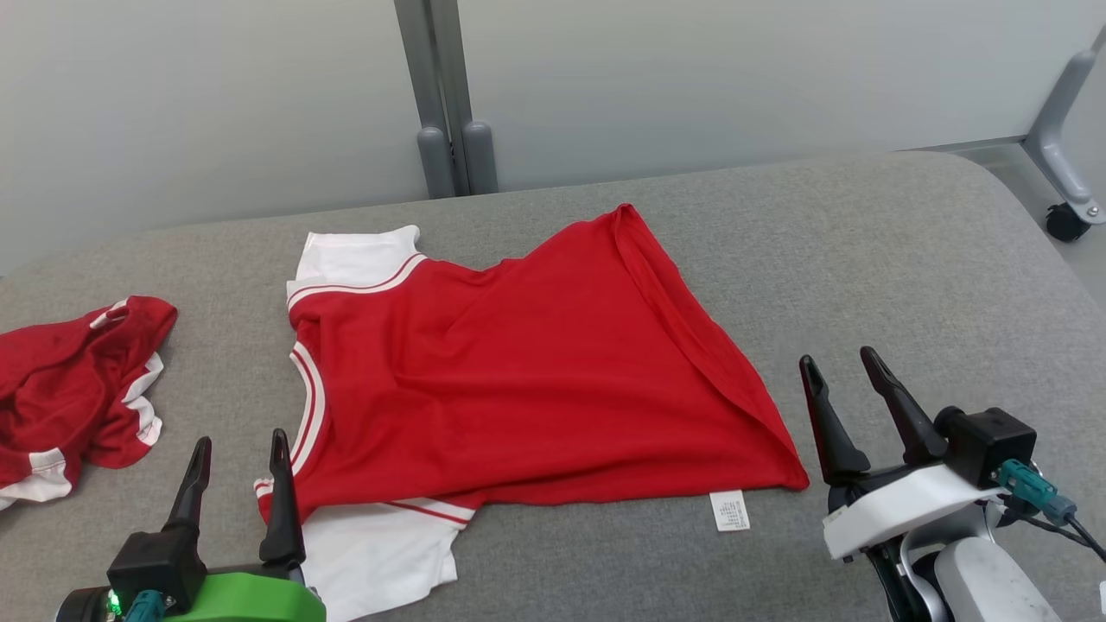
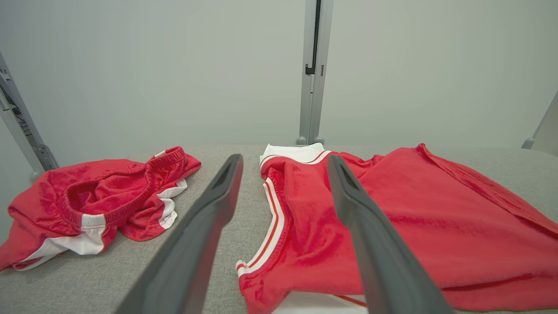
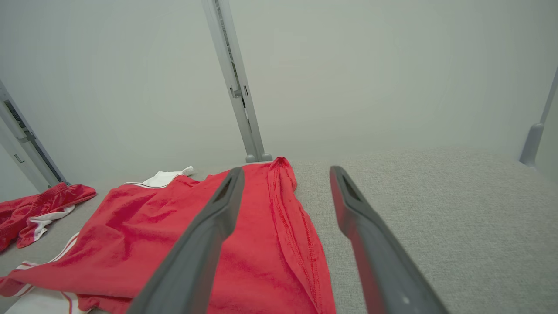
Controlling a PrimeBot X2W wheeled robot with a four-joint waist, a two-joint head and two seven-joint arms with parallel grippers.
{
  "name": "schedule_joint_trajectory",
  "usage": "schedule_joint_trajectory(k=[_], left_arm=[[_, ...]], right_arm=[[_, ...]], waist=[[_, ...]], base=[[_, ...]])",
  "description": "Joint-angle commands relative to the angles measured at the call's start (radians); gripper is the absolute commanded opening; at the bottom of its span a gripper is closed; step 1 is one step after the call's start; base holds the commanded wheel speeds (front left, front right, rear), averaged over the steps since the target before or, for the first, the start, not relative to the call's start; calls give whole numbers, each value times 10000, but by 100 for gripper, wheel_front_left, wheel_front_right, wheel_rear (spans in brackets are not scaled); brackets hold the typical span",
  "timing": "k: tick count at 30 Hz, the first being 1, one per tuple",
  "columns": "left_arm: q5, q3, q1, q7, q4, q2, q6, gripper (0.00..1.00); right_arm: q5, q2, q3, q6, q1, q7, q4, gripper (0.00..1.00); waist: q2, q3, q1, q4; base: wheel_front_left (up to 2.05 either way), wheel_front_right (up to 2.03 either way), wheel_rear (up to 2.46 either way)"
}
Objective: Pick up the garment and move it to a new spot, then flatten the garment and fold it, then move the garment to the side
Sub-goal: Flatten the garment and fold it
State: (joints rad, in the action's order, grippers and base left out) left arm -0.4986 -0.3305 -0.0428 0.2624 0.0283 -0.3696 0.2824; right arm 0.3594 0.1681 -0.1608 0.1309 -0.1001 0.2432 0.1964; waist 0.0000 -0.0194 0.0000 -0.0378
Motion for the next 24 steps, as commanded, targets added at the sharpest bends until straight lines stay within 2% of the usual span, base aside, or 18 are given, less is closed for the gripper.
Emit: schedule_joint_trajectory(k=[1,14,20,24], left_arm=[[110,99,-135,31,49,45,-88,100],[530,613,-154,33,387,491,-582,100],[677,748,-177,33,489,612,-711,100],[397,884,-256,-74,689,775,-695,100]], right_arm=[[59,55,3,-3,-135,56,47,100],[135,111,-41,-3,-267,110,265,100],[127,136,-62,-3,-284,113,299,100],[131,222,-75,-3,-272,-90,326,100]], waist=[[0,7,0,17],[0,30,0,83],[0,20,0,68],[0,13,0,66]], base=[[0,0,0],[0,0,0],[0,0,0],[0,0,0]])
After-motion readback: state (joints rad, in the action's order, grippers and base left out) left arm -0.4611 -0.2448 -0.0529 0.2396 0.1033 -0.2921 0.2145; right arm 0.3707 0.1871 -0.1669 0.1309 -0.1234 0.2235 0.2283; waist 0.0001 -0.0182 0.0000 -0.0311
